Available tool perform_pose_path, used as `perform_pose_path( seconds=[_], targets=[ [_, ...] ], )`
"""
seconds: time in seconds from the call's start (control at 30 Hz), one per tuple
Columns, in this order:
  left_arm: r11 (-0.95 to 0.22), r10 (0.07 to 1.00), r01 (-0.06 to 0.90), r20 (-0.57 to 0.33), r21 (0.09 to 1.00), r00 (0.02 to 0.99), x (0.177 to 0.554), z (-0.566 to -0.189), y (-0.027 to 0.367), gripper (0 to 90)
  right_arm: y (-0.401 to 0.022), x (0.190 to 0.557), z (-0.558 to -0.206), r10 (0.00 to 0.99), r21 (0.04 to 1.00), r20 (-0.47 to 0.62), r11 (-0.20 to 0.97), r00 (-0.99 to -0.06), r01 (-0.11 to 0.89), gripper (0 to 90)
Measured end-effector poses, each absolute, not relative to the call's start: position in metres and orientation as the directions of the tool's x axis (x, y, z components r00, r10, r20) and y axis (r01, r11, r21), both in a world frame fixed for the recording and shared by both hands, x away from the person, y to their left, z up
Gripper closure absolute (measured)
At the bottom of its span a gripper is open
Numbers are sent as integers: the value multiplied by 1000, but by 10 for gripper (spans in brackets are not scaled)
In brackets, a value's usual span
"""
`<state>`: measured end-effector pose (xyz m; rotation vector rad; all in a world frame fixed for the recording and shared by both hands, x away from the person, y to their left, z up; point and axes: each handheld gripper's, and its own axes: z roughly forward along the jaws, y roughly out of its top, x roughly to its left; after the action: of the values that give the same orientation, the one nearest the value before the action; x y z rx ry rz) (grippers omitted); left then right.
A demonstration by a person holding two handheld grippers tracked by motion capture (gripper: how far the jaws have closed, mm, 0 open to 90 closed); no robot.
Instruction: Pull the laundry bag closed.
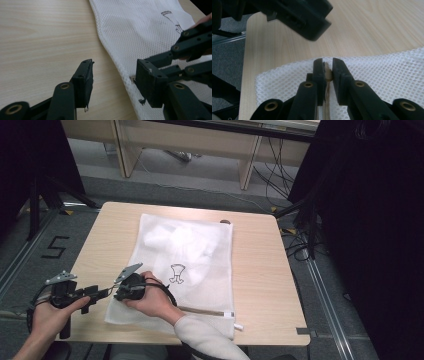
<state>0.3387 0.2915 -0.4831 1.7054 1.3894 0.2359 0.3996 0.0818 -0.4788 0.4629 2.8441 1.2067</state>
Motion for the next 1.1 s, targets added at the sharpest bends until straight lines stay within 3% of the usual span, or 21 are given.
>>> perform_pose_path(
  seconds=[0.4,0.73,1.1],
  targets=[
    [12,795,733,-452,680,406,339,-488,286,498,79,404,-472,272,713,90,654,-958,253,820],
    [-32,823,724,-393,689,411,332,-487,285,497,80,403,-473,273,720,93,646,-958,253,821],
    [-75,798,774,-428,629,425,335,-496,275,512,81,401,-466,277,720,88,646,-957,253,821]
  ],
)
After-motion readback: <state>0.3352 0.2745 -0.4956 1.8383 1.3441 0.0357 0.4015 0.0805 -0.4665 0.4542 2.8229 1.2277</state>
